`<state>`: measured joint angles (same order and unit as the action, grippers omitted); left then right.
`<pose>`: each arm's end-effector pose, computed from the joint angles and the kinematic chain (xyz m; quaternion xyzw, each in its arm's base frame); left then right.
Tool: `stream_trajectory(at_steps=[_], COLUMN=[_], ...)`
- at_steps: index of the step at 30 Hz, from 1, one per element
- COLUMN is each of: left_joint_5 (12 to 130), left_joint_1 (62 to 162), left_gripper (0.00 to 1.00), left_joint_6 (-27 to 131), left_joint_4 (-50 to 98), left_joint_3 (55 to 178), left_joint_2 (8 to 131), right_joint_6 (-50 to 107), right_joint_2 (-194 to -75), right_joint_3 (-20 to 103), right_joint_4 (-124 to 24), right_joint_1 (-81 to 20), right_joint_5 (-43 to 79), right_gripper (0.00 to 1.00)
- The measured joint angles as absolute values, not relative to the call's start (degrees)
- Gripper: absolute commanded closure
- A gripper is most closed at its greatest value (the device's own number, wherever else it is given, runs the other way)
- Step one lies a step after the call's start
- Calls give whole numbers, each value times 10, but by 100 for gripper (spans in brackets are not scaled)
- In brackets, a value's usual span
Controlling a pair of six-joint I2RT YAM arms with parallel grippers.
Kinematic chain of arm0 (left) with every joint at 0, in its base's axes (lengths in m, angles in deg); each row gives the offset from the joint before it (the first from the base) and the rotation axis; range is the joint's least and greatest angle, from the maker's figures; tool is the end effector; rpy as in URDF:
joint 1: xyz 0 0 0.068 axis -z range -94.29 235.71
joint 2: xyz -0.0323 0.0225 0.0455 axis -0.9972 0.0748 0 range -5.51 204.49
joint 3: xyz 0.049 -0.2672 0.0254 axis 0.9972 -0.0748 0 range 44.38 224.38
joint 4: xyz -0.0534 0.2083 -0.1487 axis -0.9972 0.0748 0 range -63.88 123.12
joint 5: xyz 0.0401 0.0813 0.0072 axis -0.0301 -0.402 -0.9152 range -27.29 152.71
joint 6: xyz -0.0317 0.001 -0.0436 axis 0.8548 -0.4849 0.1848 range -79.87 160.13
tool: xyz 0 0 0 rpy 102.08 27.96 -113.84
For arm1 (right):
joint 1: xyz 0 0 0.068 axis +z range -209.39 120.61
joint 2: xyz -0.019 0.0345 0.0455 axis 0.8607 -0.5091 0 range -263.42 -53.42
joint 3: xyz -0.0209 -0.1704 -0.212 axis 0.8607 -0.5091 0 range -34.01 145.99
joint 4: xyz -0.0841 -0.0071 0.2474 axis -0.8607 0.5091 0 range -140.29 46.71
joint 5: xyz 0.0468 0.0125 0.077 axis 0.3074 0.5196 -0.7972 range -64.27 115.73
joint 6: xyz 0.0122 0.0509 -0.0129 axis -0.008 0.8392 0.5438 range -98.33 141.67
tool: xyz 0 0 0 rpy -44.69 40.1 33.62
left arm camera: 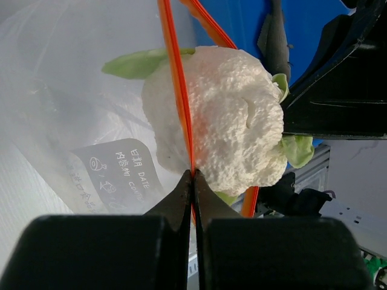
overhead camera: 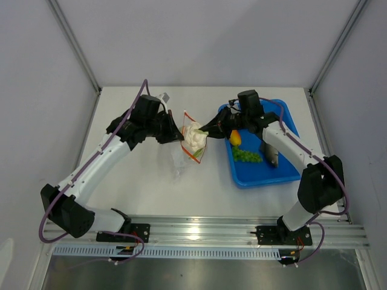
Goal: Place the food in the zip-top bag and seal the zipper
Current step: Place the fake vegetable in the zipper food storage bag.
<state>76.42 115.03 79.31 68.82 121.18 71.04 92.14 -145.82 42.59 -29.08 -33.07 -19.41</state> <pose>0.2431 -0.1462 0.3580 -0.0302 0.9093 -0.3156 0.2694 0.3136 0.1833 0.3086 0.1519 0.8302 0.5361 0.0166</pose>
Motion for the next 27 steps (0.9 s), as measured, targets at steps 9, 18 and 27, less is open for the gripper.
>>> stream_trajectory(at_steps=[9, 18, 27], left_joint_5=[818, 839, 839], left_joint_1=[1158, 1159, 1159], left_gripper=[99, 99, 100], left_joint_6=[826, 848, 851], left_joint_4=[660, 639, 639], left_joint_3=[1227, 1231, 1220], left_joint_2=[715, 715, 714], right_joint_6=[806, 719, 656], right_joint_2=[-1497, -1522, -1524], right_joint_3=[474, 519, 556], right_joint_4=[-203, -132, -105], right_joint_1=[-307, -297, -292], right_joint_5=[-150, -144, -157], right_gripper=[86, 31, 28])
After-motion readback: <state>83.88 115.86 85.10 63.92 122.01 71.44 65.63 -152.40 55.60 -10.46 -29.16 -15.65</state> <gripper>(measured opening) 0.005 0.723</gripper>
